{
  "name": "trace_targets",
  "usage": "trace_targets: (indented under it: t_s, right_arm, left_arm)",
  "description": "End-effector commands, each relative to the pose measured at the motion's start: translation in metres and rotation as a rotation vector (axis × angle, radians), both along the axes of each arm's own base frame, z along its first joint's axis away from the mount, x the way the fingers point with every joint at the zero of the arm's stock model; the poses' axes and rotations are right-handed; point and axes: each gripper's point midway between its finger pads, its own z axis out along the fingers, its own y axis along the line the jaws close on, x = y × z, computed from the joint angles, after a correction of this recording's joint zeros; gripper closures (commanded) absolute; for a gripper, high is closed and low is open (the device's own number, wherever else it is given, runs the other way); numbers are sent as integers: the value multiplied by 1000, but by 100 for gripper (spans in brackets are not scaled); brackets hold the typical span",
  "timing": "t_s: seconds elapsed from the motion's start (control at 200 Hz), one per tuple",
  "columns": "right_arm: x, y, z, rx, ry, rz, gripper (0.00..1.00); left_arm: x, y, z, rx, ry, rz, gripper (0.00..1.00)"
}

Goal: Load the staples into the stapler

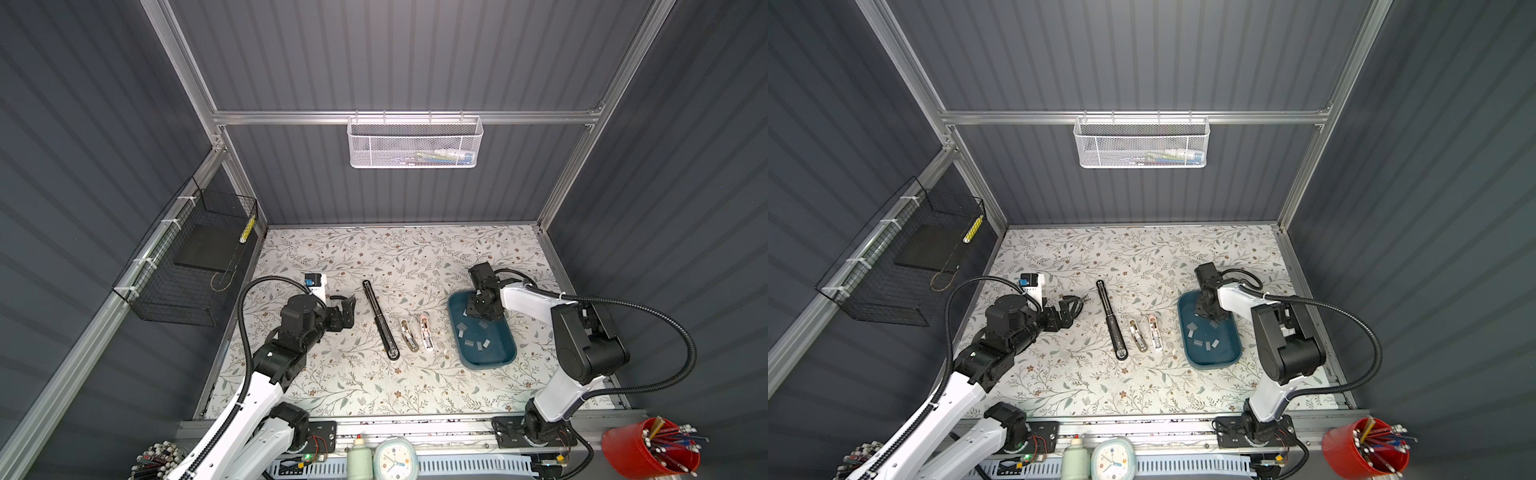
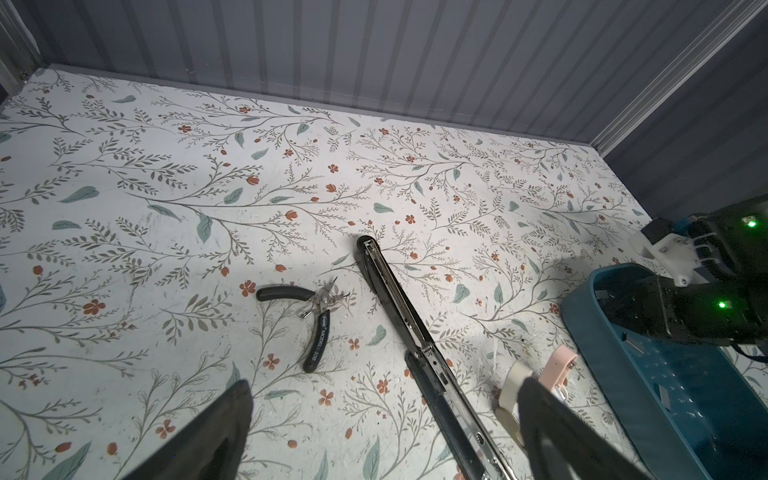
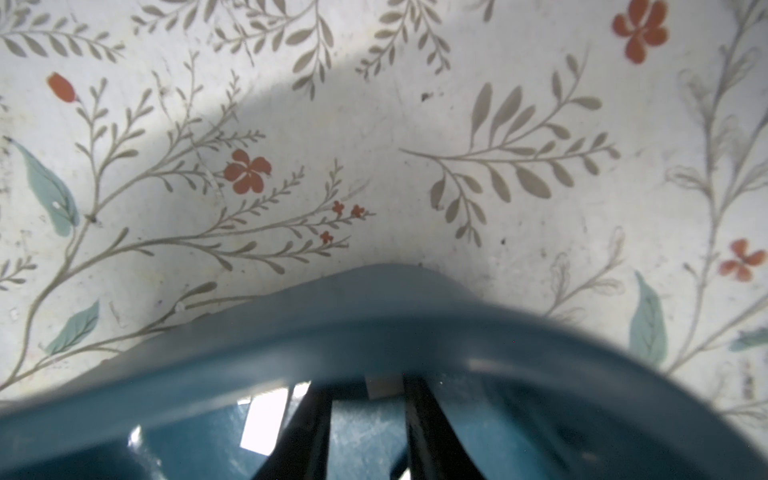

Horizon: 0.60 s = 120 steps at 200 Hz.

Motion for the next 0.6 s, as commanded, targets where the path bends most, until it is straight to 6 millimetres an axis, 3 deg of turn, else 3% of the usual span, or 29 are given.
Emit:
trace_targets:
  t_s: [0.0,0.415,0.545,0.595]
  right_arm:
    - [-6,-1,-3,-3,35,3,70]
    - [-12,-3,-4,-8,52,11,80]
    - [-13,-4,-4,-16,52,4,80]
    - [-13,-7,-4,-26,54,-3,75]
  left_arm:
    - [-2,0,-3,5,6,-12,0]
    - [6,-3,-1,15,-13,-18,1]
    - [7,-4,-1,14,-15,-18,1]
    - [7,-4,-1,14,-15,-19,1]
